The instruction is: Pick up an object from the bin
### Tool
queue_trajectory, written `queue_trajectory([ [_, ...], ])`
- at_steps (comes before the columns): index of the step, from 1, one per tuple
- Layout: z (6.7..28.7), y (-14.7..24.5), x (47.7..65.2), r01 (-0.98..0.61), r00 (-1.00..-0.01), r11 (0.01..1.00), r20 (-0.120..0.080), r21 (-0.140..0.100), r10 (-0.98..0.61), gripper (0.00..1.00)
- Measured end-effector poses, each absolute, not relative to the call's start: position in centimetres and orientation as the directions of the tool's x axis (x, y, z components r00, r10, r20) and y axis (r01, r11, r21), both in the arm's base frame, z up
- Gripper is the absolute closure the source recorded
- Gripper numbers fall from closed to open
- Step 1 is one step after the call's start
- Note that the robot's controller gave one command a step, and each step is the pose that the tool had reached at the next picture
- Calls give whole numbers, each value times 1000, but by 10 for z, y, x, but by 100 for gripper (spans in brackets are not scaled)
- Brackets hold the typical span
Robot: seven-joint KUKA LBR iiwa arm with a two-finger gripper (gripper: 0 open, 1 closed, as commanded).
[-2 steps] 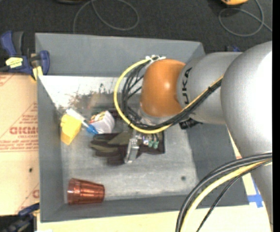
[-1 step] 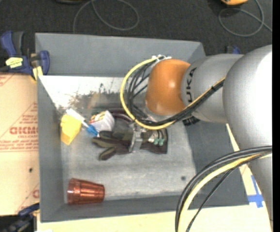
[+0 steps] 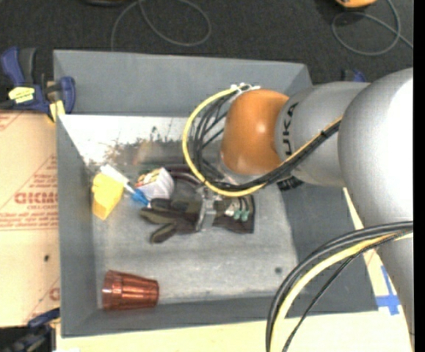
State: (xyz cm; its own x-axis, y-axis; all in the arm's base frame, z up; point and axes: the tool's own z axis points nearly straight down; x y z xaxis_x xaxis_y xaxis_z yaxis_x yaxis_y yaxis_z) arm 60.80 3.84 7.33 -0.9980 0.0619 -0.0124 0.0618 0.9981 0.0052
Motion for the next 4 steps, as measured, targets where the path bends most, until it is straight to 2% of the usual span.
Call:
queue_trajectory([
  [1,77,38,607,62,-998,998,-10,5,62,100],
  [2,96,38,605,62,-998,998,-3,4,62,100],
  [3,112,38,608,62,-998,998,-13,5,62,100],
  [4,118,38,608,62,-998,998,-15,6,63,100],
])
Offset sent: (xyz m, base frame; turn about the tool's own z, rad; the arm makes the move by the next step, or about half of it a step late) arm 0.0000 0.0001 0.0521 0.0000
